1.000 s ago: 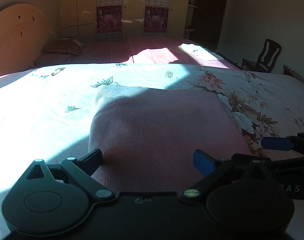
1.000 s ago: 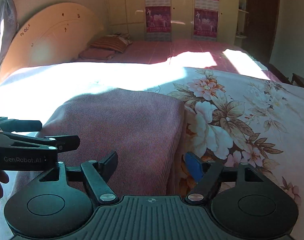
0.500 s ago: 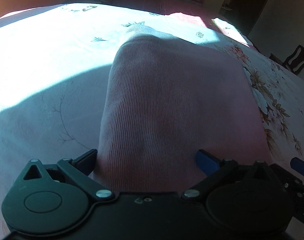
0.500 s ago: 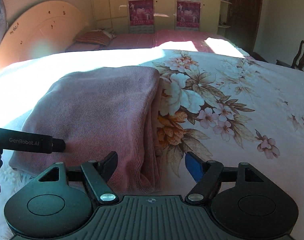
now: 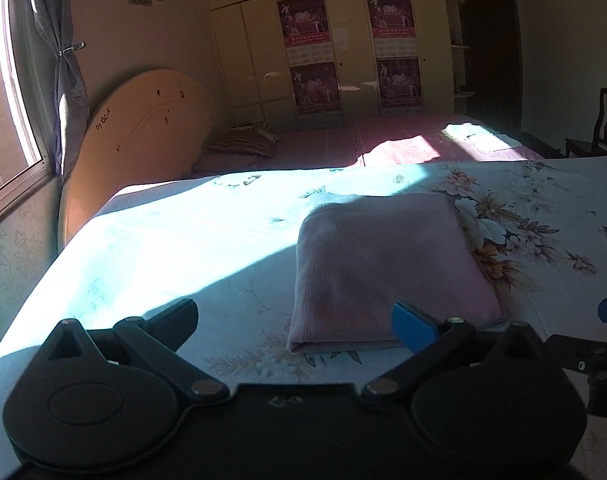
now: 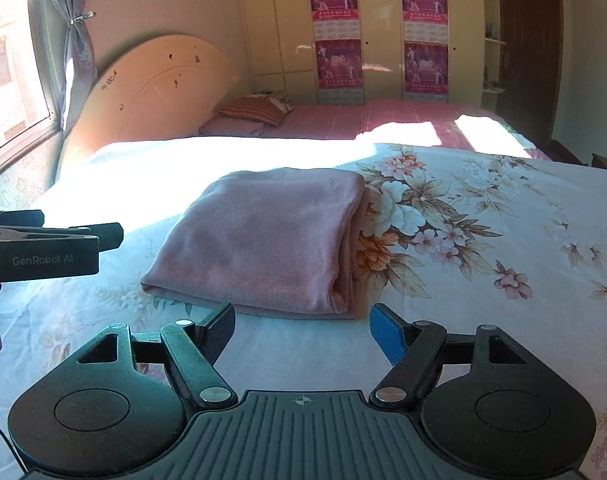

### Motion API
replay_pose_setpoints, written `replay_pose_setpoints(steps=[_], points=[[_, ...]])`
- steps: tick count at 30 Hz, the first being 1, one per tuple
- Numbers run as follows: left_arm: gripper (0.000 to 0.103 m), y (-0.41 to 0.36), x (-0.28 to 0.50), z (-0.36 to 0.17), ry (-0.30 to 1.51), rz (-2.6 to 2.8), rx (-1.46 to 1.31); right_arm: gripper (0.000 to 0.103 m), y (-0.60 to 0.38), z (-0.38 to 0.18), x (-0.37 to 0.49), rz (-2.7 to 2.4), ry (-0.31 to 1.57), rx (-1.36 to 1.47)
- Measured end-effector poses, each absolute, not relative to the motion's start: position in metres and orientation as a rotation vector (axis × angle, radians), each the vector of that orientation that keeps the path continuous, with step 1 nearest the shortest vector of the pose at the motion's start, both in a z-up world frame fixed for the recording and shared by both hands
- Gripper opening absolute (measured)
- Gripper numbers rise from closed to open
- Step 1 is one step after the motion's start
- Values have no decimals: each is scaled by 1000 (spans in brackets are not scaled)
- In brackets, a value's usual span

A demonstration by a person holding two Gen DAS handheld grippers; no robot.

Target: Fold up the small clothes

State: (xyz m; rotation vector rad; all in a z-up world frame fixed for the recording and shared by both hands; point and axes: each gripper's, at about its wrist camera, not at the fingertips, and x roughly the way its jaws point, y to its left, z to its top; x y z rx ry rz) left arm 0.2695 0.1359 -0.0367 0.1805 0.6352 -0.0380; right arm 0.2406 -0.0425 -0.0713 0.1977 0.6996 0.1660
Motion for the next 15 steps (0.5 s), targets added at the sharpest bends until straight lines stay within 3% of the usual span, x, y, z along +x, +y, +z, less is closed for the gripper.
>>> replay_pose_setpoints(steps=[5,15], points=[[102,113,226,-38,739,-87,235,80,-47,-68,188,185,678,188],[102,103,143,-8,642,-22,225,81,-52,-29,107,168,602,164]])
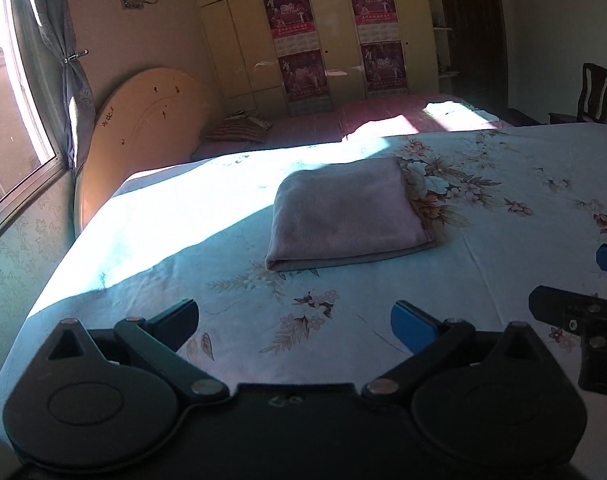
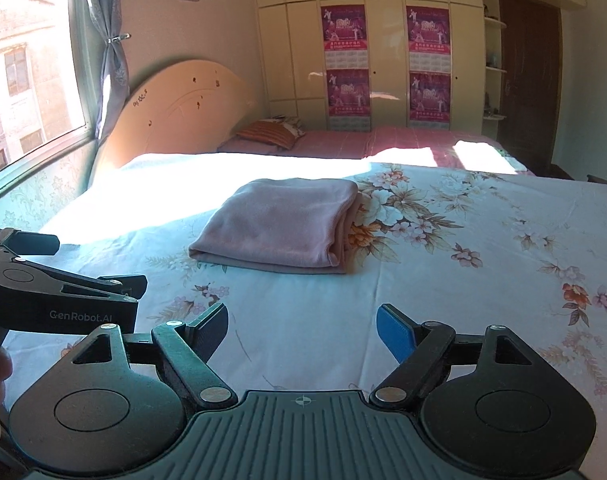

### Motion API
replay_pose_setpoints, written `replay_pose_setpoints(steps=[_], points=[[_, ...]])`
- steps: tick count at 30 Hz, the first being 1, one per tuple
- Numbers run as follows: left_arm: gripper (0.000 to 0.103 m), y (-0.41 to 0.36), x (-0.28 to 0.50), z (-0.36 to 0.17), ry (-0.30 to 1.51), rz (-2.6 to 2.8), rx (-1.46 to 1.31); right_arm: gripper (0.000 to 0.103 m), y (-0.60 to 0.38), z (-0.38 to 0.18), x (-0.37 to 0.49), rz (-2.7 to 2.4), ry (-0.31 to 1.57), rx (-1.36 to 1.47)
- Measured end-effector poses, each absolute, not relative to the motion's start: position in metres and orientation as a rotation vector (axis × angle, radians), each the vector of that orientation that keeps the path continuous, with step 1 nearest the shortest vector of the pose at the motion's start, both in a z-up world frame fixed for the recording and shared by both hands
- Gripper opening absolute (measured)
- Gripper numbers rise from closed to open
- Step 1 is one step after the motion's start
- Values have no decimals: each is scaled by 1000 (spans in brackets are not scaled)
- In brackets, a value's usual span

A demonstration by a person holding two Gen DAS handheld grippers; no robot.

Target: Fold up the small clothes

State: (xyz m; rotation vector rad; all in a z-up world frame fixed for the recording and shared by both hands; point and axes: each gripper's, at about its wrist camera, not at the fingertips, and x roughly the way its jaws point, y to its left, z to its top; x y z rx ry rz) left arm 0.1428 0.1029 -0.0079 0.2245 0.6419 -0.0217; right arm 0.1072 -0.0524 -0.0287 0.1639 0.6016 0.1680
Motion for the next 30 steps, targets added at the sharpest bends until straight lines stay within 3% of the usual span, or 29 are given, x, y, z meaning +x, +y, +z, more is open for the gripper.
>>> replay_pose_setpoints(steps=[5,13,30], points=[[102,100,120,4,617,27,259,92,-50,-8,81,148,545,162],[102,132,107,18,630,-17,16,93,-48,3,65,103,504,132],[102,123,106,22,633,14,63,94,-57,5,70,93,492,151]])
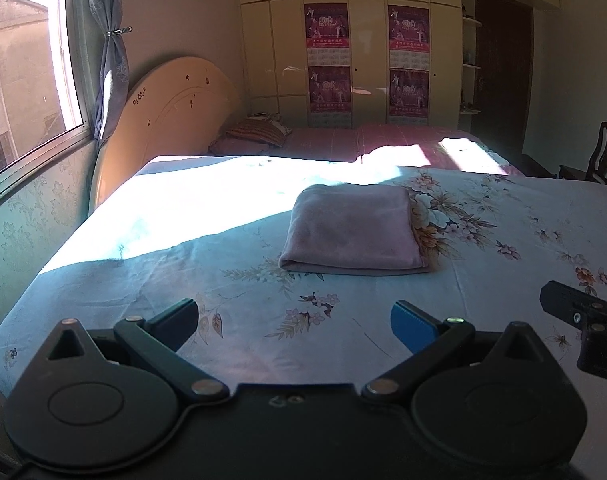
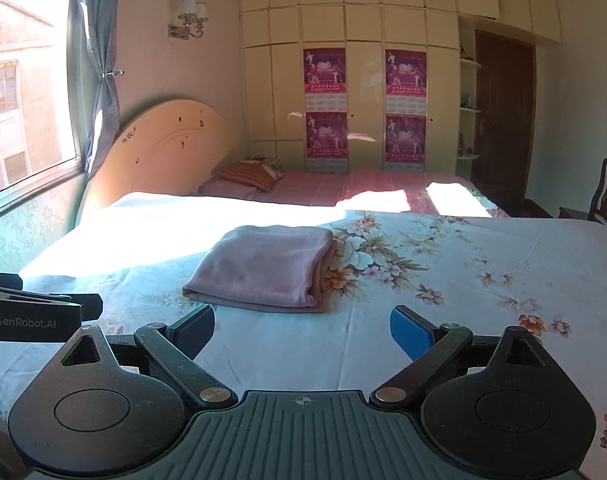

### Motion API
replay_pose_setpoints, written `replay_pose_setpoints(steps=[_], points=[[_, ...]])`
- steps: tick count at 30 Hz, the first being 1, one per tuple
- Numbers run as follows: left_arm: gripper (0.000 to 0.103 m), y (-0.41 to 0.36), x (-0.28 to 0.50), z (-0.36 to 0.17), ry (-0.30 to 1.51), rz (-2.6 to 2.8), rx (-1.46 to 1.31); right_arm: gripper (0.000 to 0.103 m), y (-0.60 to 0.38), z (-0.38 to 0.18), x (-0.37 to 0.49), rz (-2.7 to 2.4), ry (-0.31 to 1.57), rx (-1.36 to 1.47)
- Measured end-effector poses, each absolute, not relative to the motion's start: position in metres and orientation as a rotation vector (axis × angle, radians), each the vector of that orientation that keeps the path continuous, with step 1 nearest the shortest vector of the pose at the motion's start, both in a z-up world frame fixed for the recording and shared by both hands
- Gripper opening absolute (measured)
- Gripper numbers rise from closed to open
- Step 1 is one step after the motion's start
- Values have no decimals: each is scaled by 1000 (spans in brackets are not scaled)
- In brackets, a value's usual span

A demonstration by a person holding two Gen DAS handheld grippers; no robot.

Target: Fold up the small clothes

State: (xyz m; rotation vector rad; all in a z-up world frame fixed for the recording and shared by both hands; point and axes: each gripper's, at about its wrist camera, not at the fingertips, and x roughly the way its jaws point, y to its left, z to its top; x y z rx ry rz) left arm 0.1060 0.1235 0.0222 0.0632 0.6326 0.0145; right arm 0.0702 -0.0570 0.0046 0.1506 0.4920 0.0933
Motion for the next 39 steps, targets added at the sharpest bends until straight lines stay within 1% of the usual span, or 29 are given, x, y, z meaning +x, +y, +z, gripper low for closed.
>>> replay_pose_setpoints(steps=[39], points=[[103,122,107,21,631,24,63,95,-61,3,72,96,500,158]])
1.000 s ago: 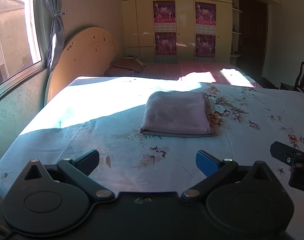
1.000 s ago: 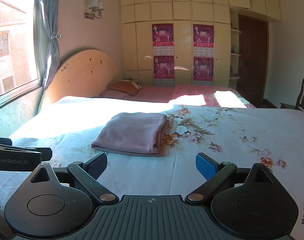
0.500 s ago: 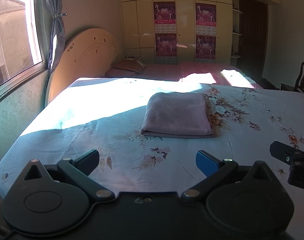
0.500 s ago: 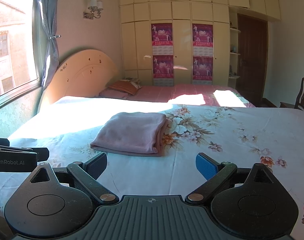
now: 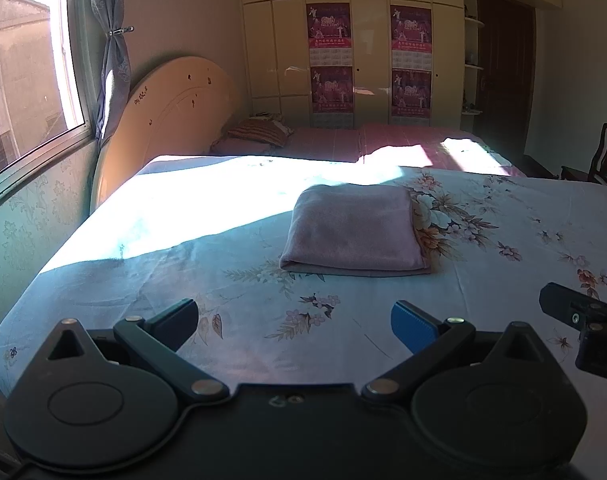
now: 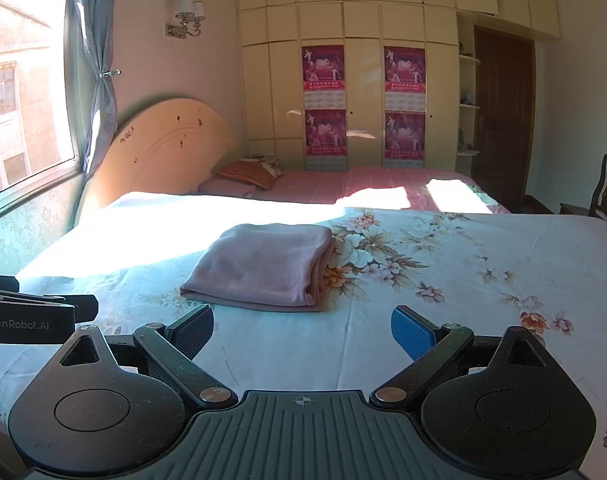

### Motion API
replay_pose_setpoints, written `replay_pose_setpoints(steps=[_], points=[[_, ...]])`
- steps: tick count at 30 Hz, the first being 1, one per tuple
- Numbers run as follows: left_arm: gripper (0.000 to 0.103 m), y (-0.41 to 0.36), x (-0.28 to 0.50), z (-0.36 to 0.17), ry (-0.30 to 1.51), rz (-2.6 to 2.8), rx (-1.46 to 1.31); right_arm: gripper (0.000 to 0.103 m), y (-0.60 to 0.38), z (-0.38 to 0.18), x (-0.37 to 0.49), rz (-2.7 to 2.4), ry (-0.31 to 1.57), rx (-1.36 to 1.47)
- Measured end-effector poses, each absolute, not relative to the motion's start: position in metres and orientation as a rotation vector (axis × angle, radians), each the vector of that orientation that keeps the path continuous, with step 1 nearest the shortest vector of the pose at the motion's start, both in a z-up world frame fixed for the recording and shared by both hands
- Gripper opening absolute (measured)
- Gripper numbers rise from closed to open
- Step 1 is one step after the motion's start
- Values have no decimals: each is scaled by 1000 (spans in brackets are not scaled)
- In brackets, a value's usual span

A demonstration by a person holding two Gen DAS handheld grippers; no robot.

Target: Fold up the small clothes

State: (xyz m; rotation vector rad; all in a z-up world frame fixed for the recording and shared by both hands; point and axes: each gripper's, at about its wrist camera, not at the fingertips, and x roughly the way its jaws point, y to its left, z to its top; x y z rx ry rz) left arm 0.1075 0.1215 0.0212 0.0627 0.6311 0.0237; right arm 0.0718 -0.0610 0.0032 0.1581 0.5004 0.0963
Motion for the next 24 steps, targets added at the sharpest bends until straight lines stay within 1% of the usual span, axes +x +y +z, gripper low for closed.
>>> replay_pose_setpoints(steps=[20,24], points=[[102,119,115,17,634,3,76,95,-65,-2,78,103,520,158],[100,118,122,12,630,-28,56,95,-66,-8,84,102,537,157]])
